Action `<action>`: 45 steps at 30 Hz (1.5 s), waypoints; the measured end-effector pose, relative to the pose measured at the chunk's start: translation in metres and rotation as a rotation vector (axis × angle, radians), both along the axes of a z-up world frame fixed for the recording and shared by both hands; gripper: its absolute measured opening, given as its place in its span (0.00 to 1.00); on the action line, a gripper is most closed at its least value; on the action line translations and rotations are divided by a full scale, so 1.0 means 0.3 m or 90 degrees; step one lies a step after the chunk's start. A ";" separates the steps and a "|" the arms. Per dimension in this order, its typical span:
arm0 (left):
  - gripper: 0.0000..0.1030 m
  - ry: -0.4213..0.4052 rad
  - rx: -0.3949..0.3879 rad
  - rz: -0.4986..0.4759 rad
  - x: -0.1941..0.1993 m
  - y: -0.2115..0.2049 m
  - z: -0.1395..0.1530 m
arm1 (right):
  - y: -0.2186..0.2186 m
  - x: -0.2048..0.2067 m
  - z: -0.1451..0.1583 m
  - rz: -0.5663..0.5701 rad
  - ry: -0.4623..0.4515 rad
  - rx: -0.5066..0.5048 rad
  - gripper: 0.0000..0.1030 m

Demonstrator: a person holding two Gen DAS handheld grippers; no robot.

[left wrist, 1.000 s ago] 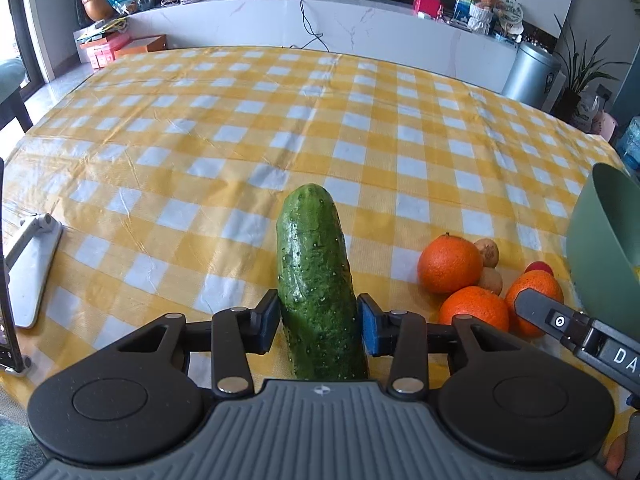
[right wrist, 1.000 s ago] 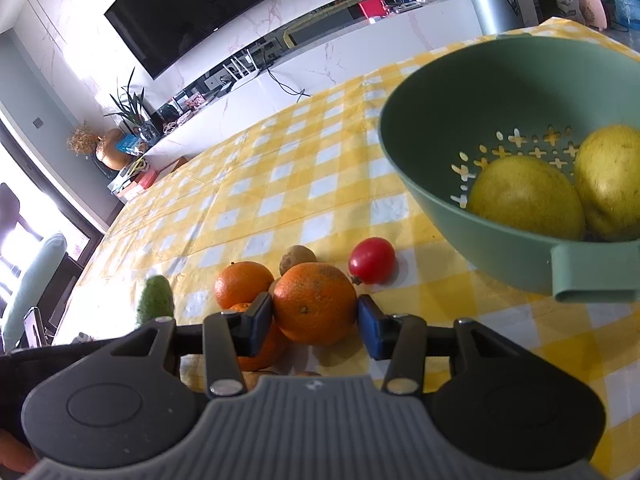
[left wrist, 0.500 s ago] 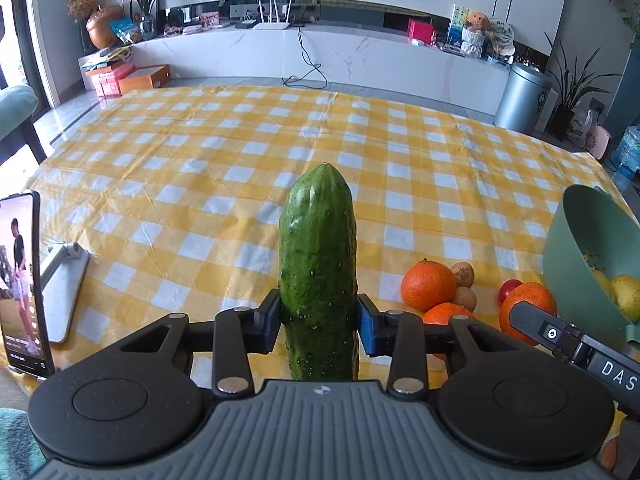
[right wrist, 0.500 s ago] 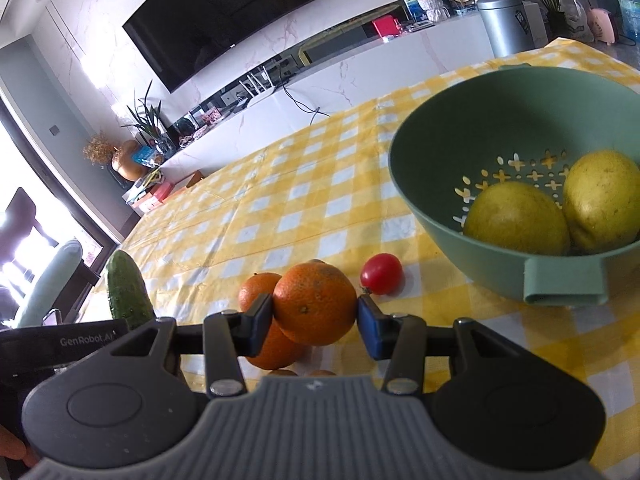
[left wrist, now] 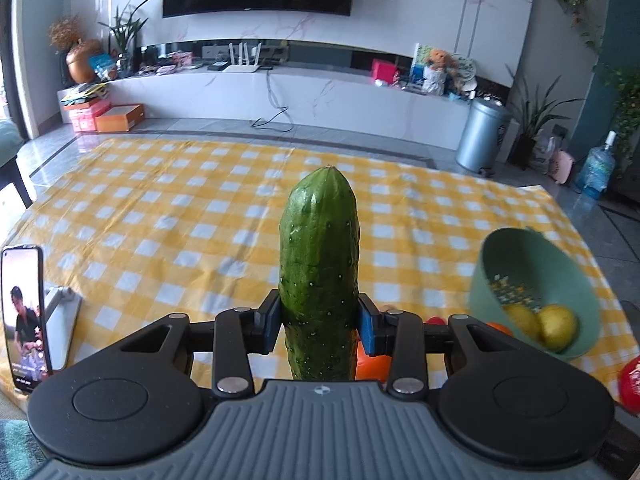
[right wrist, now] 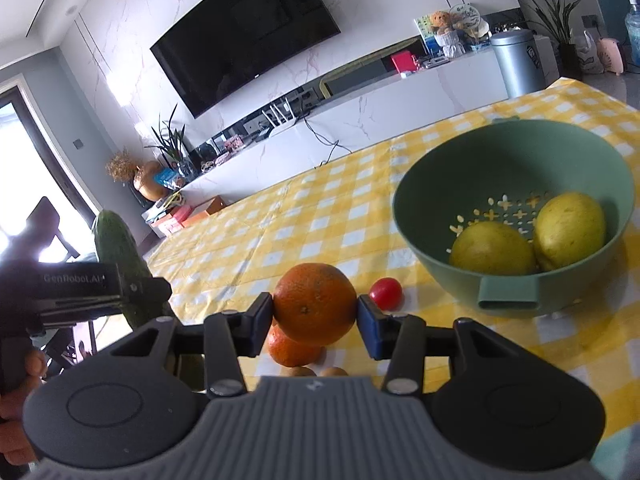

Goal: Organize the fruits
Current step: 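Grasp the cucumber with the left tool while the right tool grasps the orange, then carry the cucumber and orange over the green colander with both tools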

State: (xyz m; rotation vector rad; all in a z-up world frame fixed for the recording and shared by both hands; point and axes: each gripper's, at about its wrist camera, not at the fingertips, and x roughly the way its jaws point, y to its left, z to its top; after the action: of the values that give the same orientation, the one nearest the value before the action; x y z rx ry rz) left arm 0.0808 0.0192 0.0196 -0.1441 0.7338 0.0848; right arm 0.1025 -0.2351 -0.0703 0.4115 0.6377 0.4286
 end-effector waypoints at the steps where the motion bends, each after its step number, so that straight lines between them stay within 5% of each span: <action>1: 0.42 -0.004 -0.003 -0.008 0.002 -0.013 0.010 | -0.007 -0.007 0.012 -0.002 -0.003 -0.001 0.42; 15: 0.42 -0.049 -0.033 -0.147 0.118 -0.240 0.094 | -0.187 -0.010 0.134 -0.029 -0.036 -0.031 0.42; 25: 0.42 -0.044 -0.108 -0.261 0.311 -0.317 0.034 | -0.323 0.124 0.170 -0.043 -0.010 -0.095 0.42; 29: 0.42 -0.031 -0.075 -0.274 0.363 -0.370 -0.021 | -0.340 0.172 0.151 -0.043 0.005 -0.121 0.42; 37: 0.42 -0.016 0.071 -0.297 0.399 -0.479 -0.095 | -0.317 0.236 0.099 -0.074 0.005 -0.145 0.42; 45: 0.42 0.019 0.086 -0.314 0.446 -0.487 -0.151 | -0.282 0.315 0.042 -0.107 -0.001 -0.208 0.42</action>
State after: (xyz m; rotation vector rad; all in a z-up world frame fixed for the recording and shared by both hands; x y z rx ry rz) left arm 0.2145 -0.1270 -0.0256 0.1703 0.7736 -0.3339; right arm 0.1969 -0.3197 -0.0578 0.1516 0.6524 0.1597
